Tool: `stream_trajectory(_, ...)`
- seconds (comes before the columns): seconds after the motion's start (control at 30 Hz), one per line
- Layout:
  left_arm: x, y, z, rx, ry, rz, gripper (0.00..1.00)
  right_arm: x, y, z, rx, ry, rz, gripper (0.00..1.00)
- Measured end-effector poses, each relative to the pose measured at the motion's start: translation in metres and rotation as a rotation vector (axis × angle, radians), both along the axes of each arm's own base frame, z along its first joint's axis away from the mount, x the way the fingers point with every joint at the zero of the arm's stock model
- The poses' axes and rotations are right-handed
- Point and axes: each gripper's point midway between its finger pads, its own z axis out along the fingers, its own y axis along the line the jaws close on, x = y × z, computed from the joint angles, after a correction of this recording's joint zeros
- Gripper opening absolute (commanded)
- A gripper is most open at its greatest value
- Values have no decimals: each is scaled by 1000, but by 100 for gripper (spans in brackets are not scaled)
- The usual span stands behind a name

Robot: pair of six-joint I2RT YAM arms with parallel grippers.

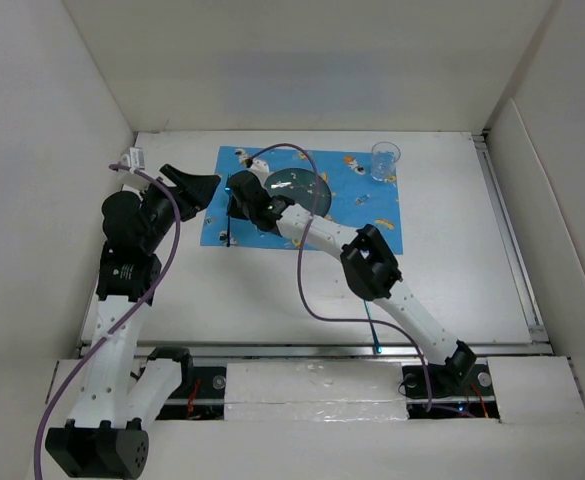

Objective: Set the dinner table for one person

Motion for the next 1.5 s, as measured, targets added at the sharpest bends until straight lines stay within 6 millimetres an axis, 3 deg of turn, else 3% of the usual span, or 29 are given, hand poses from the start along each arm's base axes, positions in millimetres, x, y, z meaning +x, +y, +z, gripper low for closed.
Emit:
stream_trajectory(0.33,-1,-2,-1,0,3,-16,54,14,-9,-2,45,24,-56,0)
stream_trajectory(0.5,-2,-4,-1,-1,3,-27,54,22,-14,-27,33,50,-72,3)
stream_trajectory(0.6,-2,-5,-1,-1,4,-35,54,26,-17,-41,30,66,-77,11)
stream_trajectory(0.87,-2,-7,-1,-2,4,-42,54,28,-16,-35,26,47,-55,44)
stream_trajectory(1.0,-2,-8,-1,-2,4,-49,54,22,-16,-27,11,35,-20,49)
stream_trajectory(1.1,-3,-8,-1,-3,2,-53,53,14,-18,-4,7,14,22,49)
stream_trajectory(1.2,-3,-9,1,-3,-5,-59,42,-4,-27,39,-4,-34,69,29)
stream_trajectory(1.23,-3,-9,1,-3,-5,-59,32,-12,-32,57,-7,-57,80,4)
stream_trajectory(1.27,-4,-10,3,-6,-11,-65,24,-23,-38,76,-5,-85,92,0)
stream_trajectory(1.3,-5,-11,4,-4,-19,-72,6,-25,-42,94,17,-139,81,0)
stream_trajectory(1.33,-5,-12,6,-3,-27,-79,6,-56,-61,110,8,-132,99,0)
stream_trajectory(1.4,-8,-16,9,-3,-49,-110,0,-94,-90,136,40,-190,114,0)
stream_trajectory(1.5,-14,-24,11,-7,-81,-166,0,-153,-151,143,25,-200,132,0)
